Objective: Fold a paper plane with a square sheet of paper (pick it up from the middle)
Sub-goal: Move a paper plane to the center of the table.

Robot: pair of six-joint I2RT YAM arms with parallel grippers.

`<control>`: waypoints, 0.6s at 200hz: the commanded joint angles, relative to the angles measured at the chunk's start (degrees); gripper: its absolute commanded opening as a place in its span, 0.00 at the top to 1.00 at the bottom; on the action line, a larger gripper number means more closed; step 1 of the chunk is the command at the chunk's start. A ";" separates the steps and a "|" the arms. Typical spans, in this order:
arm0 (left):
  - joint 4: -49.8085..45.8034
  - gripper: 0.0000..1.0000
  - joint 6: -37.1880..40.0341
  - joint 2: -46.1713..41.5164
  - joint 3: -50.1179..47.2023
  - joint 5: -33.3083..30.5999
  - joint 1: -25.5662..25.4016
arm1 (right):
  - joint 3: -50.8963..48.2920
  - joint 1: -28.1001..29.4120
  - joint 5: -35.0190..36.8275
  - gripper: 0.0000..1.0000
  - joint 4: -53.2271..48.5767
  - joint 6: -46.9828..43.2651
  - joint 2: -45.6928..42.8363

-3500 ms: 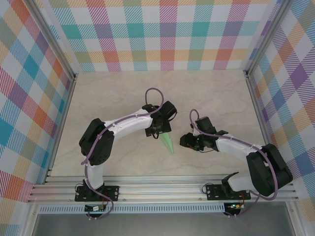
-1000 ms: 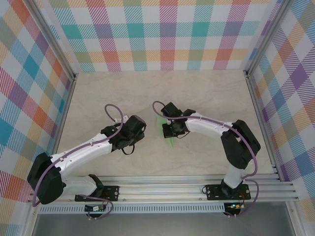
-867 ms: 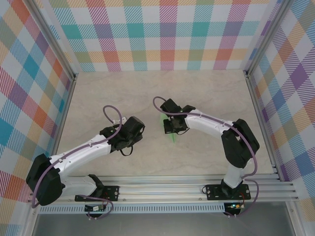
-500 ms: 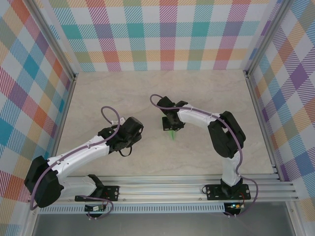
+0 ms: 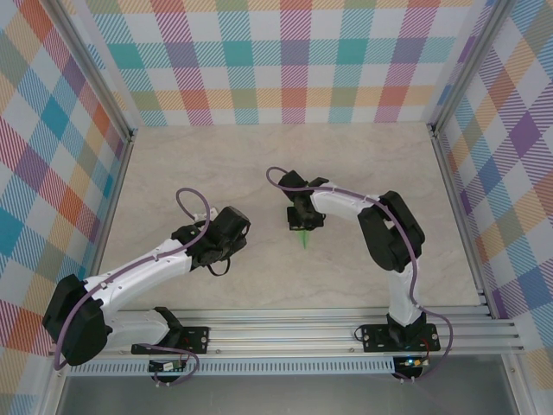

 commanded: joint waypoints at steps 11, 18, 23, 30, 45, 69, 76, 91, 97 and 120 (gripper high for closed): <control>-0.34 0.61 0.34 0.41 -0.45 0.29 0.80 | 1.23 0.13 -0.42 0.87 -1.12 0.40 2.60; -0.35 0.61 0.41 0.37 -0.44 0.27 0.80 | 1.23 0.13 -0.34 0.84 -1.19 0.47 2.75; -0.43 0.61 0.34 0.27 -0.46 0.29 0.80 | 1.26 0.10 -0.29 0.81 -1.28 0.47 2.80; -0.35 0.61 0.38 0.23 -0.53 0.29 0.85 | 1.32 0.13 -0.11 0.80 -1.29 0.49 2.79; -0.48 0.61 0.42 0.16 -0.53 0.25 0.88 | 1.32 0.09 0.29 0.78 -1.27 0.49 2.78; -0.52 0.61 0.51 0.15 -0.47 0.26 0.90 | 1.26 0.05 1.35 0.72 -1.56 0.85 2.50; -0.52 0.61 0.51 0.11 -0.45 0.19 0.89 | 1.24 0.04 1.45 0.72 -1.69 1.07 2.45; -0.52 0.61 0.56 0.12 -0.52 0.20 0.91 | 1.49 0.05 1.37 0.71 -1.87 1.60 2.12; -0.47 0.61 0.53 0.20 -0.58 0.21 0.89 | 1.56 0.03 1.63 0.70 -1.97 2.08 1.98; -0.19 0.61 0.51 0.37 -0.71 0.57 0.91 | 1.70 0.04 1.75 0.61 -1.32 2.86 1.57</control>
